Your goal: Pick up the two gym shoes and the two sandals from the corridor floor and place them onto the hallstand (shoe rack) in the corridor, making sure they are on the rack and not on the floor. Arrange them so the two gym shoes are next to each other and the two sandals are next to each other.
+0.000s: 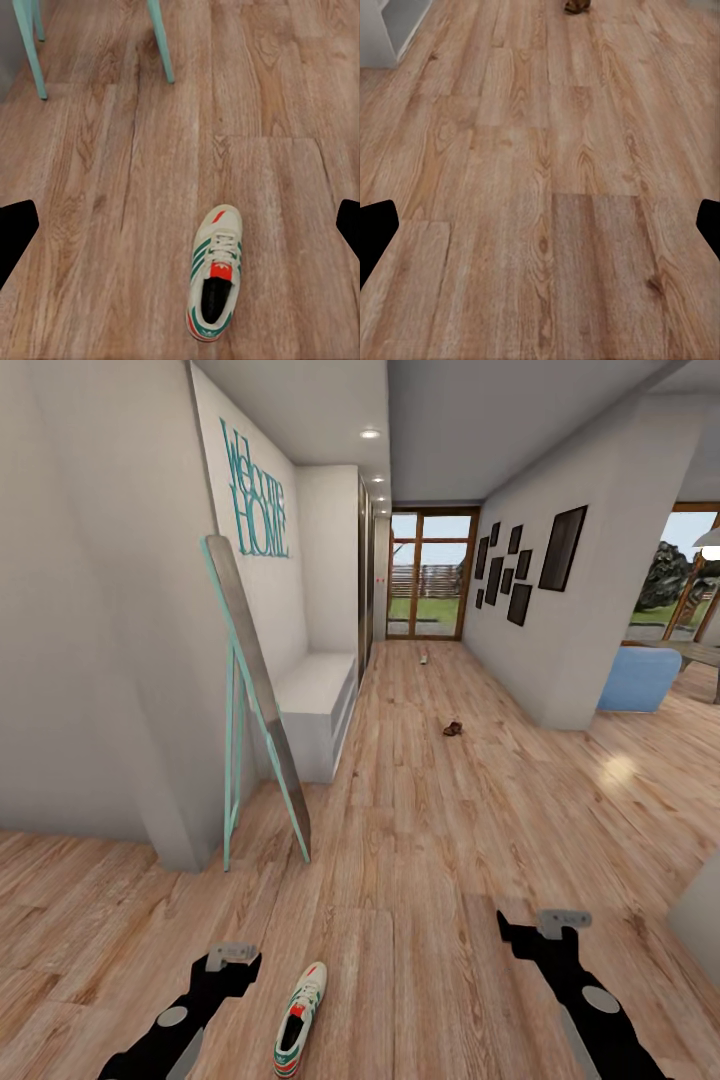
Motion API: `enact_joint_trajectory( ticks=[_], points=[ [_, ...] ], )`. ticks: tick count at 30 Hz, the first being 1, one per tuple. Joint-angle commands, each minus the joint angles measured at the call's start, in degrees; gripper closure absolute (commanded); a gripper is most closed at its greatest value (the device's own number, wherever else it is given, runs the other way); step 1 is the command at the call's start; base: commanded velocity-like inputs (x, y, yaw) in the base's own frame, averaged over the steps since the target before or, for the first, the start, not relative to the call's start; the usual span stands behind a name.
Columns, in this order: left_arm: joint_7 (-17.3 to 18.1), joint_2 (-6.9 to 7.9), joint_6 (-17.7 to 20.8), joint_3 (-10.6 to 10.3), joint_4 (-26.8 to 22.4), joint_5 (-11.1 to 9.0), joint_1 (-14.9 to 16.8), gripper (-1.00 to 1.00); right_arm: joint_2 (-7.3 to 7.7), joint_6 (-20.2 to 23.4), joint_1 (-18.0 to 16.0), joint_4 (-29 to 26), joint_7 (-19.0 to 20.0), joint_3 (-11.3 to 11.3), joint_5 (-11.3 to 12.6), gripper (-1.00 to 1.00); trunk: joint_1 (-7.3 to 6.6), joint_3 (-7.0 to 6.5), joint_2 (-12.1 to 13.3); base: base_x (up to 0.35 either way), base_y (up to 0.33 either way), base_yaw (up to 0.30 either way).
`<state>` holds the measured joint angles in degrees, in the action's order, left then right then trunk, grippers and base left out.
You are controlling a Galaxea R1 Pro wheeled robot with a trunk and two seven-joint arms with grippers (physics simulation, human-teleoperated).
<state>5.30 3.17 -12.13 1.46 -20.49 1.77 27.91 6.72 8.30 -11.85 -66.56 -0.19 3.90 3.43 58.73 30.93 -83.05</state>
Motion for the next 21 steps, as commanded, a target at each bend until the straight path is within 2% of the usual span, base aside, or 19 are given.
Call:
enact_joint_trajectory(
  ticks=[1,5,13,21],
  points=[
    [0.2,-0.02,-0.2,0.2,0.0,0.5,0.0,-1.0,0.0,0.6,0.0,-0.4,0.0,0.1,0.4,-1.0,0.0,0.06,0.0,0.0,0.0,0.0],
    [0.2,-0.08,-0.2,0.2,0.0,1.8,0.0,-1.0,0.01,1.9,0.0,-1.7,0.1,0.3,0.5,-1.0,0.0,0.06,0.0,0.011,0.0,0.0],
    [0.2,-0.09,-0.2,0.2,0.1,2.1,0.0,-1.0,-0.11,2.9,0.0,-4.3,0.1,0.2,0.4,-1.0,0.0,0.06,0.0,0.173,0.022,0.0],
    [0.2,-0.09,-0.2,0.1,-0.1,2.2,0.0,-1.0,0.02,3.0,0.0,-6.9,0.3,0.2,0.4,-1.0,0.0,0.06,0.0,0.03,0.004,0.0]
  ],
)
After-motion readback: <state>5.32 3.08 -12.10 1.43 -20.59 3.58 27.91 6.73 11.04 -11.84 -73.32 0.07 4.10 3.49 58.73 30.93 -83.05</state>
